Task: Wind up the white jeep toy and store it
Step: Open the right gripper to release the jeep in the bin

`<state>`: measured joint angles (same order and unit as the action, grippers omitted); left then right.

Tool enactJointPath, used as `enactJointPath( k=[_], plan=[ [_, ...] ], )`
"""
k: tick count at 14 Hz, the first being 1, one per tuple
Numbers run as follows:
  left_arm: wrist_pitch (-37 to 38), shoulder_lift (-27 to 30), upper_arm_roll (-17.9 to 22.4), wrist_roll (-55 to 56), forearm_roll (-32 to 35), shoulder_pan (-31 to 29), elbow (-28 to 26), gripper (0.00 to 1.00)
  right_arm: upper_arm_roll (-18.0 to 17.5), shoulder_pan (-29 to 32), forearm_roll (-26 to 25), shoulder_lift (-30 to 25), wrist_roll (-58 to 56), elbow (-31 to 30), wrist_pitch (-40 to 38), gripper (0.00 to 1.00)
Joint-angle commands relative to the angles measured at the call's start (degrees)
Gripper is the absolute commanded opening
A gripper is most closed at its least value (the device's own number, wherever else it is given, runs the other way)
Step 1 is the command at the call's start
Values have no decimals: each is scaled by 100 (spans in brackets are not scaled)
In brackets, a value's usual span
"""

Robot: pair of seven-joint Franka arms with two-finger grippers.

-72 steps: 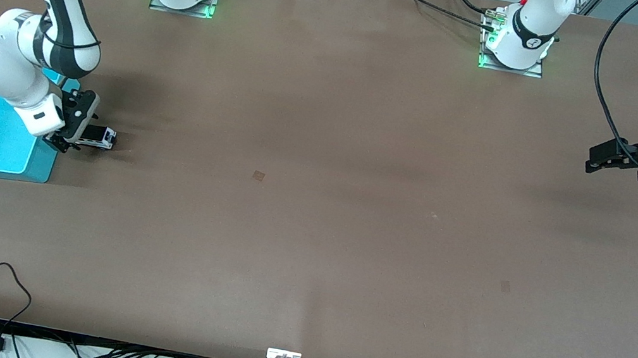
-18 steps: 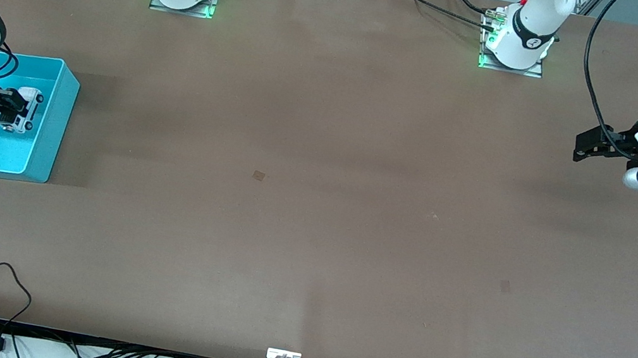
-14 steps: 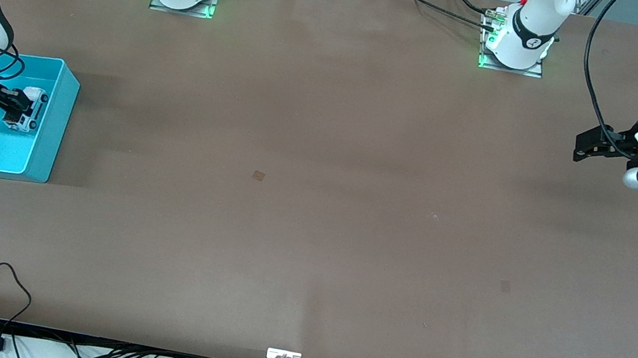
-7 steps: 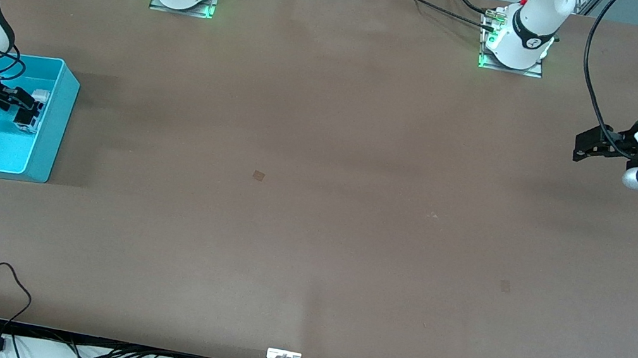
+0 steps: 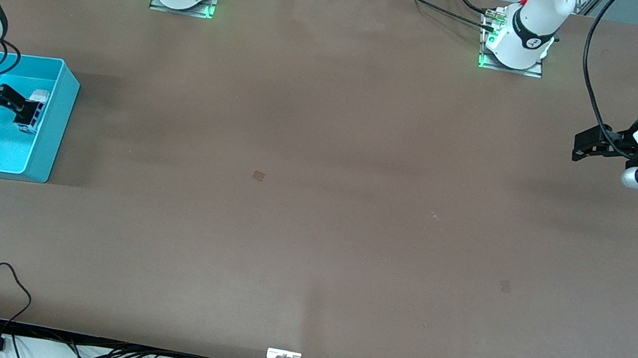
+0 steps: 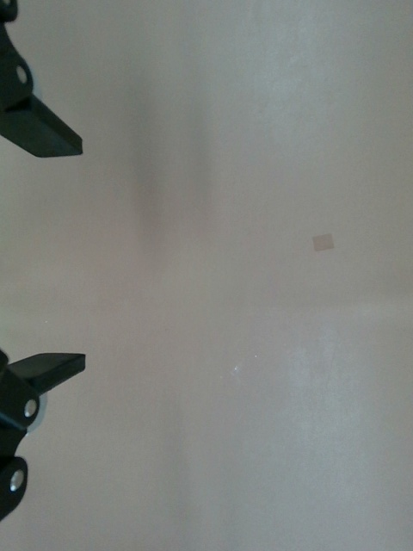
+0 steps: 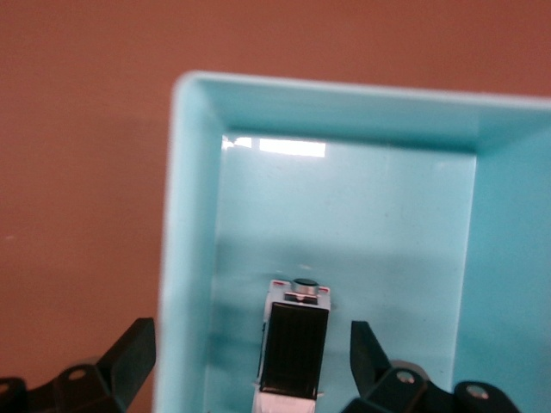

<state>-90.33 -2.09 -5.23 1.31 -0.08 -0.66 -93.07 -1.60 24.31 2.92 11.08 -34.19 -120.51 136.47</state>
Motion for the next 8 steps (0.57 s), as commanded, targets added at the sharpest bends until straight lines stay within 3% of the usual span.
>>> enactJointPath(
  k=[1,4,8],
  plan=[
    [147,-81,-13,-52,70,13,184,100,-8,-425,-169,-369,17,421,-890,100],
    [147,-81,-13,-52,70,13,184,100,-16,-813,-161,-387,176,1160,-1745,100],
    [156,-81,-13,-52,78,13,184,100,-16,-1077,-161,-405,193,1583,-2027,100]
  ],
)
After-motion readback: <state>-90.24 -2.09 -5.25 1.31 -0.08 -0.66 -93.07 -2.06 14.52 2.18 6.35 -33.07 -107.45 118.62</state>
